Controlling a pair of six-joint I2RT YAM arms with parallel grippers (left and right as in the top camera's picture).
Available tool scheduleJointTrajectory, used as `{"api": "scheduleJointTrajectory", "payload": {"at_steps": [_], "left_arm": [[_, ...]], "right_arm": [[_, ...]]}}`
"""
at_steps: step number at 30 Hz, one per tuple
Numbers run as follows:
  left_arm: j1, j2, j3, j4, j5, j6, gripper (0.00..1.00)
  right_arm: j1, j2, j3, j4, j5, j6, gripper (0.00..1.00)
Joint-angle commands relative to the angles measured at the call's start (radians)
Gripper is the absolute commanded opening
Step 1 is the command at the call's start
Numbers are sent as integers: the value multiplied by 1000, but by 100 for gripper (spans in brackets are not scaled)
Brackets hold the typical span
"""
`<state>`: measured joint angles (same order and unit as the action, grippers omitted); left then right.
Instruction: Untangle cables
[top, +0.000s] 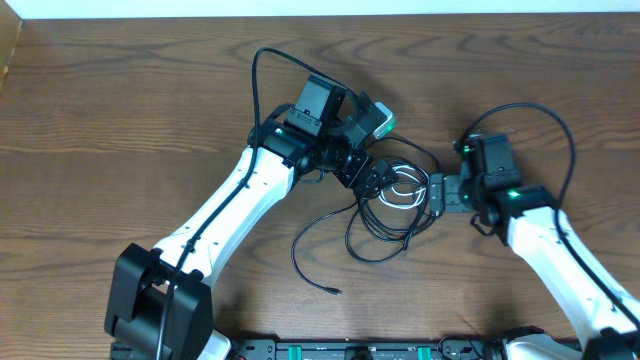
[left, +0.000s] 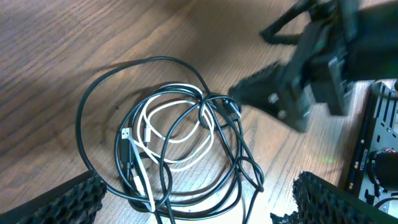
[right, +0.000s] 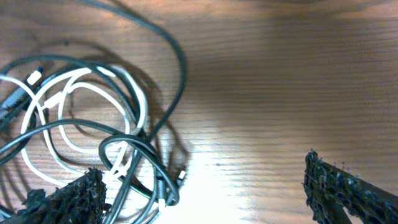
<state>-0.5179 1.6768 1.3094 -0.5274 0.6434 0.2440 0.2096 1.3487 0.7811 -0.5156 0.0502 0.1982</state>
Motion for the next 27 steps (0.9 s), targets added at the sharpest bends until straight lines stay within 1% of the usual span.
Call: {"api": "scheduleJointTrajectory", "payload": {"at_steps": [1,6,10,27], "left_arm": [[4,2,14,-4,-9,18,97],[4,2,14,-1,-9,18,97],[4,2,14,5,-9,18,97],[4,2,14,13,-9,18,98]], "right_arm": [[-40,-24,13,-38,-4,-6,99],[-67,-18,11,-92,-34,-66,99],[-66,-7,7,-114,-39,-73,99],[-65,119,0,-100,-43,-91,99]]}}
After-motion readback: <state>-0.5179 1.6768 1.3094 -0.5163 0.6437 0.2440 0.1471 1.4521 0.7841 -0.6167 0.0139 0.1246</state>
